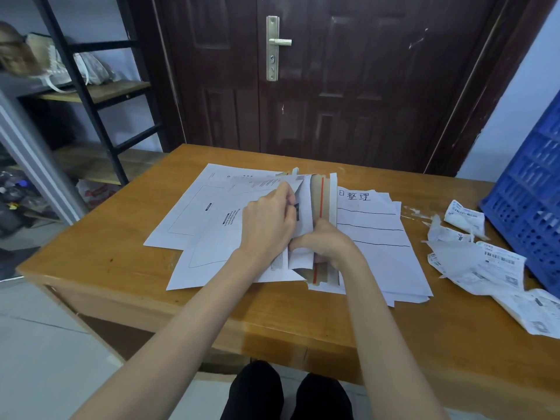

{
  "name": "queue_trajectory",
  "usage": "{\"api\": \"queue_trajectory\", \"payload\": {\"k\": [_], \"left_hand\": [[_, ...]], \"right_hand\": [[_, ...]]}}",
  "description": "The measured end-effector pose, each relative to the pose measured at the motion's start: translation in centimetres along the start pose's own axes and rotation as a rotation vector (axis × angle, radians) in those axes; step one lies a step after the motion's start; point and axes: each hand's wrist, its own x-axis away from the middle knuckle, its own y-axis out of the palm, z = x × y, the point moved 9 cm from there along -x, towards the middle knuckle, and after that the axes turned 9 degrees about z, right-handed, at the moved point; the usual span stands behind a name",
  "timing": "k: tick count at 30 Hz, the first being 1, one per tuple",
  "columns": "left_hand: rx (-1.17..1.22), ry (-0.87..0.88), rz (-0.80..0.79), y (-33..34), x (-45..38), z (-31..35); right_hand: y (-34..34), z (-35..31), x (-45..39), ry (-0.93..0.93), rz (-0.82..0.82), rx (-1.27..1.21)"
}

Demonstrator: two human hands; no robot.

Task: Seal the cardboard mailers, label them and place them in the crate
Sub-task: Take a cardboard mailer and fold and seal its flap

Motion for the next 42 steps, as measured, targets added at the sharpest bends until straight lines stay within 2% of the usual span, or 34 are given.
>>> {"api": "queue_trajectory", "payload": {"k": [14, 17, 20, 22, 24, 26, 28, 31, 34, 36, 38, 40, 42], "left_hand": [[0.0, 0.003, 0.014, 0.0, 0.1, 0.5], [0.012, -0.015, -0.019, 0.3, 0.3, 0.3], [0.024, -0.018, -0.062, 0.7, 0.8, 0.5], [0.052, -0.025, -0.146, 1.8, 1.4, 0.6], [0.162, -0.114, -0.315, 4.0, 2.4, 0.0], [0.422, -0.31, -0.495, 5.8, 3.5, -1.0], [0.563, -0.423, -0.577, 6.2, 3.9, -2.0], [0.602, -0.492, -0.52, 5.2, 3.3, -4.4], [0.66, -0.588, -0.406, 4.3, 3.0, -7.1], [0.472, -0.549, -0.279, 3.2, 2.4, -9.5], [0.097, -0.486, -0.201, 1.9, 2.0, -12.0], [-0.16, -0.537, -0.243, 1.2, 2.4, -14.0], [-0.219, -0.604, -0.325, 1.0, 2.8, -14.7]], "right_hand": [[0.8, 0.4, 0.6, -0.021, -0.028, -0.069], [0.1, 0.9, 0.7, 0.003, -0.04, -0.075], [-1.2, 1.7, 0.2, 0.005, 0.033, 0.026], [-1.9, 2.2, -0.5, 0.011, 0.091, 0.05], [-1.9, 2.7, -1.0, 0.031, 0.112, 0.071], [-1.7, 3.5, -1.4, 0.059, 0.109, 0.1], [-1.7, 4.4, -1.7, 0.093, 0.129, 0.054], [-2.2, 4.7, -1.8, 0.096, 0.201, -0.027], [-2.2, 4.5, -1.9, 0.066, 0.232, 0.021], [-2.0, 4.4, -1.8, 0.073, 0.245, 0.078], [-2.0, 4.3, -1.9, 0.091, 0.265, 0.119], [-2.1, 4.1, -2.0, 0.084, 0.286, 0.102], [-2.4, 3.7, -2.3, 0.053, 0.32, 0.094]]}}
